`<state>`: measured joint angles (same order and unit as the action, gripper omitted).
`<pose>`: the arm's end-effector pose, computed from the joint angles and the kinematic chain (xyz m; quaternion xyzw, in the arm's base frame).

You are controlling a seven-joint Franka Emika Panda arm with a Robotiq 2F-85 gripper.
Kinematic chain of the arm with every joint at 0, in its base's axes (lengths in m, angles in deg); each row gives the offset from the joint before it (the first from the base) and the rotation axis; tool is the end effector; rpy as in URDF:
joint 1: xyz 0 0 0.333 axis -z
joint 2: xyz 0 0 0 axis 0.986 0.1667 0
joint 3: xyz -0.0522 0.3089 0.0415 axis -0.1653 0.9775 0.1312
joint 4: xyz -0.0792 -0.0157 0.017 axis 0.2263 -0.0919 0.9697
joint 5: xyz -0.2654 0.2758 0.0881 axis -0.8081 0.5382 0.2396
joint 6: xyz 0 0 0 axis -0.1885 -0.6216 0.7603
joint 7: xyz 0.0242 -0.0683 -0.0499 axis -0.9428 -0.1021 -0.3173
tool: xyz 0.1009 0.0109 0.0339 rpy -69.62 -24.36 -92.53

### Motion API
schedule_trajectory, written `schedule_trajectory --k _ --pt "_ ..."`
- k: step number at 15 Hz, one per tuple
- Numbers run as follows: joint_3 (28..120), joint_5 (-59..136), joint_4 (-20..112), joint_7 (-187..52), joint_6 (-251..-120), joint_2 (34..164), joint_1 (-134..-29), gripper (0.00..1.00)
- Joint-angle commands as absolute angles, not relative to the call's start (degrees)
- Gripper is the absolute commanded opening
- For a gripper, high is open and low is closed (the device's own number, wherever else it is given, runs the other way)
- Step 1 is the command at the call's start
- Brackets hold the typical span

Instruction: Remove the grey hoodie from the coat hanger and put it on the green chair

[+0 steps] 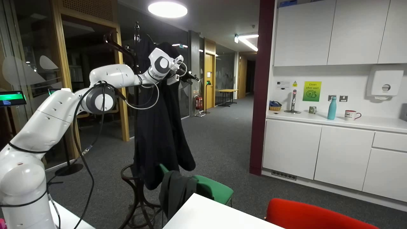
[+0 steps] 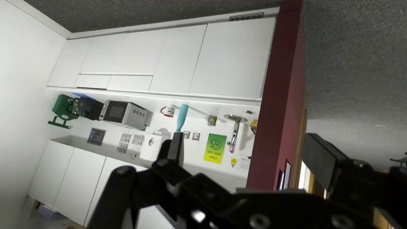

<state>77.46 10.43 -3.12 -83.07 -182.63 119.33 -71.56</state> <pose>0.7462 -0.1309 0.6898 0.8566 -0.1519 0.4436 0.2155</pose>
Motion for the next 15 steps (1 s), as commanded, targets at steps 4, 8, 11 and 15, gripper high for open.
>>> schedule_trajectory --k 4,8,11,15 --pt "80.19 12.05 1.09 -82.09 -179.78 109.03 -71.71 1.0" --pt "82.15 13.85 3.52 -81.69 -173.77 103.57 -71.69 1.0" --pt "84.29 17.25 5.32 -80.11 -167.66 99.5 -71.31 1.0" --pt "86.62 24.09 8.14 -76.12 -157.56 93.99 -70.84 1.0"
